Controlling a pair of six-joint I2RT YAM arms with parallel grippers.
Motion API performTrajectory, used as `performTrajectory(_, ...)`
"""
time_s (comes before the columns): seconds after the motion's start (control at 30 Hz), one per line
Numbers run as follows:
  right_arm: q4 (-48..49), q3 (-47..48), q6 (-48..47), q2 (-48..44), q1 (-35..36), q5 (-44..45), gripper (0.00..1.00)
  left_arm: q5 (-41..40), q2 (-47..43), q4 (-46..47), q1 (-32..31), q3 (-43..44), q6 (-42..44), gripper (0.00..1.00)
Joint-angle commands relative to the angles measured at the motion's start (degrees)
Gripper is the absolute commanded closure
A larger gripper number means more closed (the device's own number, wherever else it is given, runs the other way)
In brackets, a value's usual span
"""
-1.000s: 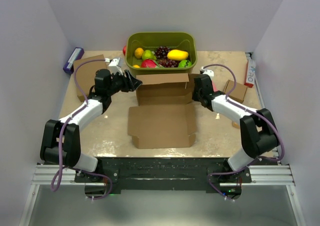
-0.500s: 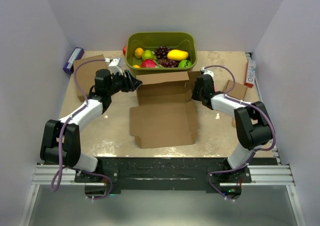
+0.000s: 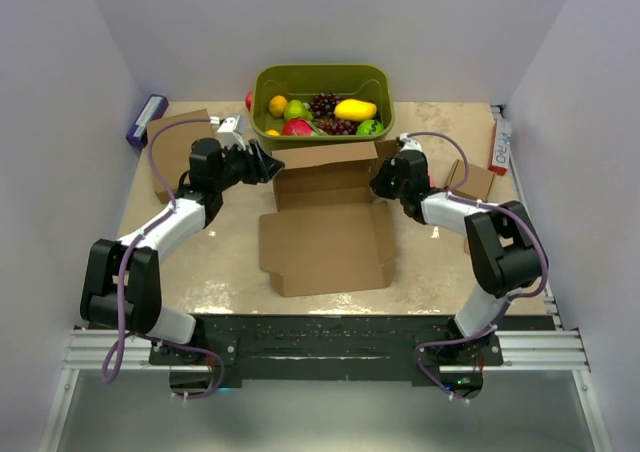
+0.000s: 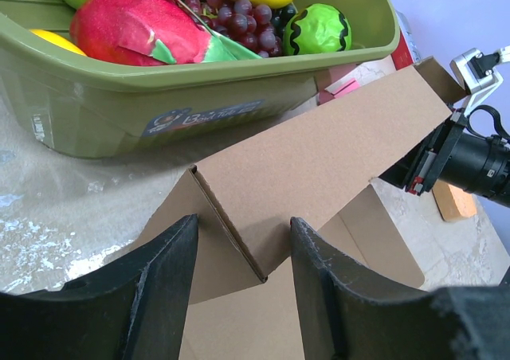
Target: Fold the paper box
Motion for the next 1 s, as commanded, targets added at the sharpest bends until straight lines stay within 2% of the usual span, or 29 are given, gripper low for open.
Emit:
performTrajectory(0.0,1.76,-1.62,2.43,3.08,0.64,-4.08,0.92,0.28,0.21,-0.38,0.1,0.69,0.81,0.46)
performTrajectory(0.43,0.62,-3.38,2.87,1.68,2.4,-1.45,0.93,0.19,-0.05,-0.38,0.1,0.6,0.9,0.46)
performTrajectory(0.53,-3.5,-1.8,2.09,-2.17,2.4,-0.83,0.83,0.1,-0.05,-0.46,0.1,0.78,1.08,0.46)
performTrajectory(0.7,-11.93,0.04,-0.98,-10.09,2.4,0.14,0.4,-0.16,-0.31,-0.55,0.1,0.87,1.52,0.46)
performTrajectory(0.8,-16.06,-0.74,-3.62,-14.66,2.31,0.58,0.35,-0.07,-0.49,-0.55,0.1,0.95,1.52,0.46)
performTrajectory(0.97,-21.17,-1.62,-6.26,-22.04,1.0,3.83,0.34,0.02,-1.02,-0.38,0.1,0.95,1.69,0.46)
